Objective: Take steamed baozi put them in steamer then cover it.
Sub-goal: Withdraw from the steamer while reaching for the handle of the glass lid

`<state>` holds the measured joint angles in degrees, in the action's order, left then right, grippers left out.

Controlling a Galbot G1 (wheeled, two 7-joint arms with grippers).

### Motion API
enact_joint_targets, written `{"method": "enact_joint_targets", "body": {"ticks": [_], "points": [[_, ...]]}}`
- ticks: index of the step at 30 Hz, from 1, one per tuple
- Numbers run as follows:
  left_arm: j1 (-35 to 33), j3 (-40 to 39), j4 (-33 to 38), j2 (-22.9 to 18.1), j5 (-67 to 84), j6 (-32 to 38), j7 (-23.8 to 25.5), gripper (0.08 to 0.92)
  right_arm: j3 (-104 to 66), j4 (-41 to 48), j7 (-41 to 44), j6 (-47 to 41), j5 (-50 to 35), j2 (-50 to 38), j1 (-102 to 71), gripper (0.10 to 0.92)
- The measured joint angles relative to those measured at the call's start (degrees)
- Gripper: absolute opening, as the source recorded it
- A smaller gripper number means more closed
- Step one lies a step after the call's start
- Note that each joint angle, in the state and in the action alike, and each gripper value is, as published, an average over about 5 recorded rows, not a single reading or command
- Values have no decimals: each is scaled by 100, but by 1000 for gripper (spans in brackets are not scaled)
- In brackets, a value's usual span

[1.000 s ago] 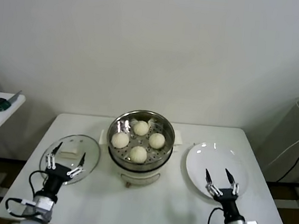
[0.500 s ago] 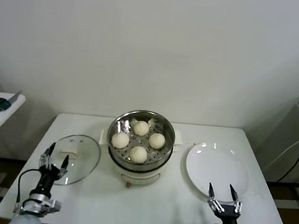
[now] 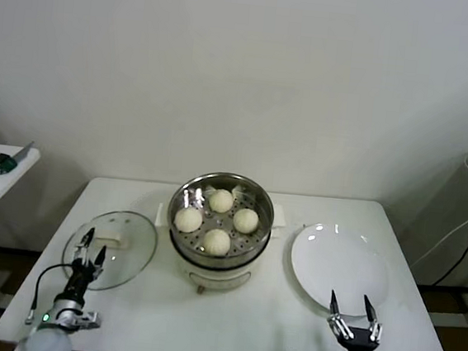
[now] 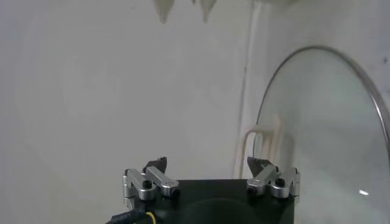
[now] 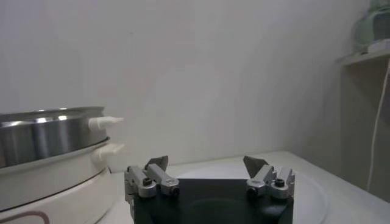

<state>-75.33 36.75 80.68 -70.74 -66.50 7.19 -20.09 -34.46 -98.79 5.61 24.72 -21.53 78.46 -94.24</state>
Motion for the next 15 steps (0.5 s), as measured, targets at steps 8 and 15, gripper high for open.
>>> {"method": "enact_joint_targets", "body": {"ticks": [8, 15], "points": [[406, -73, -481, 57, -416, -18, -162, 823, -35, -29, -5, 85, 13, 69, -94, 823], [721, -149, -887, 72, -625, -15, -256, 823, -40, -92, -24, 136, 26, 138, -157, 823]]}}
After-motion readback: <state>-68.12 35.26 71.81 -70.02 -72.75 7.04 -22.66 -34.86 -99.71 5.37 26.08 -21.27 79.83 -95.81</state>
